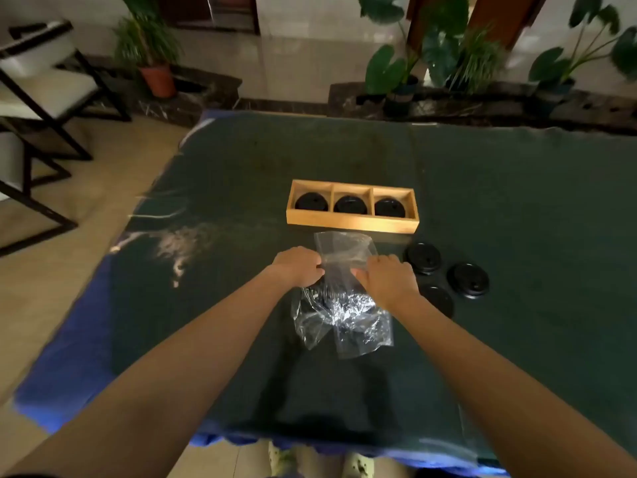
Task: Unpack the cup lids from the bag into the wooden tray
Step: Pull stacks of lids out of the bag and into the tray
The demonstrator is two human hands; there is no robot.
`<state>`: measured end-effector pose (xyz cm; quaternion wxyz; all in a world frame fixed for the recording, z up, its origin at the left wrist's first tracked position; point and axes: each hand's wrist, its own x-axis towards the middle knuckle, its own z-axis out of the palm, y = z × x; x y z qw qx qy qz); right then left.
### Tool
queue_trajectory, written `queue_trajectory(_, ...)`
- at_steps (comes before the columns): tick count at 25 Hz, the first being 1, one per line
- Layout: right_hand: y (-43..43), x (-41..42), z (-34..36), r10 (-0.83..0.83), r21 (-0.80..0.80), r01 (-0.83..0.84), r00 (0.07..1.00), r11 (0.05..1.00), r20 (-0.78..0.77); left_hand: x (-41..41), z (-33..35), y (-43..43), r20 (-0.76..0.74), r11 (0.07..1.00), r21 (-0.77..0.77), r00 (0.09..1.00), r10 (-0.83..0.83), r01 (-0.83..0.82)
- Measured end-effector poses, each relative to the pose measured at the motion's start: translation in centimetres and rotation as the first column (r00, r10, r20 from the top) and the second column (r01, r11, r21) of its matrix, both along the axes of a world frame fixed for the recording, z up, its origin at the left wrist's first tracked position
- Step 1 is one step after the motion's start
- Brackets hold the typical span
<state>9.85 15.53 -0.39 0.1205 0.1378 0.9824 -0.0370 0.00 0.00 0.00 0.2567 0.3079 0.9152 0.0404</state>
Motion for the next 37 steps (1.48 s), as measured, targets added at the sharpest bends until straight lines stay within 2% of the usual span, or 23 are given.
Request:
queue_trajectory(2, -0.6, 0.2, -1.0, 0.046, 0.091, -0.040, 0.997, 0.995, -0.065, 0.3, -0.8, 0.0, -0.021, 1.000, 0.025, 1.000, 0.015, -0.015)
queue_trajectory(6, -2.0, 1.1, -4.3, 0.182, 0.026, -0.181, 0.980, 0.983, -0.074, 1.5, -3.0, -0.3, 0.005, 0.981, 0.175, 0.996, 0.087, -0.086)
queue_trajectory(11, -2.8, 1.3, -6.5, 0.142, 0.034, -0.138, 0.972, 0.990, -0.187, 2.3, -4.8, -0.7, -0.016, 0.939, 0.315, 0.988, 0.154, -0.141)
queue_trajectory(15, -2.7, 0.9, -6.7, 0.121, 0.023, -0.119, 0.962, 0.993, -0.246, 2.4, -5.4, -0.5, -0.111, 0.966, 0.248, 0.988, 0.105, -0.075)
queue_trajectory(20, -1.2, 1.2, -5.7, -0.008, -0.216, -0.082, 0.923, 0.973, -0.385, 2.3, -5.4, -0.3, -0.125, 0.987, 0.161, 0.991, 0.050, -0.030)
queue_trajectory(23, 0.7, 2.1, -4.7, -0.147, -0.372, -0.072, 0.837, 0.926, -0.527, 2.3, -5.3, -0.3, -0.114, 0.993, 0.119, 0.993, 0.039, -0.026)
queue_trajectory(27, 4.7, 3.8, -3.6, -0.219, -0.359, -0.059, 0.698, 0.931, -0.682, 2.4, -5.0, -0.1, -0.131, 0.997, 0.076, 0.991, 0.008, 0.002)
queue_trajectory(29, 7.1, 4.6, -3.5, -0.294, -0.382, 0.016, 0.671, 0.924, -0.681, 2.3, -4.8, 0.3, -0.134, 1.000, 0.011, 0.991, -0.026, 0.028)
queue_trajectory(33, 12.2, 6.0, -5.0, -0.476, -0.402, 0.277, 0.667, 0.873, -0.573, 2.3, -4.2, 1.0, -0.102, 0.999, -0.034, 0.995, -0.016, 0.012)
queue_trajectory(37, 15.0, 7.1, -6.3, -0.577, -0.408, 0.433, 0.733, 0.804, -0.359, 2.3, -4.1, 1.6, -0.083, 1.000, 0.002, 0.996, 0.017, -0.016)
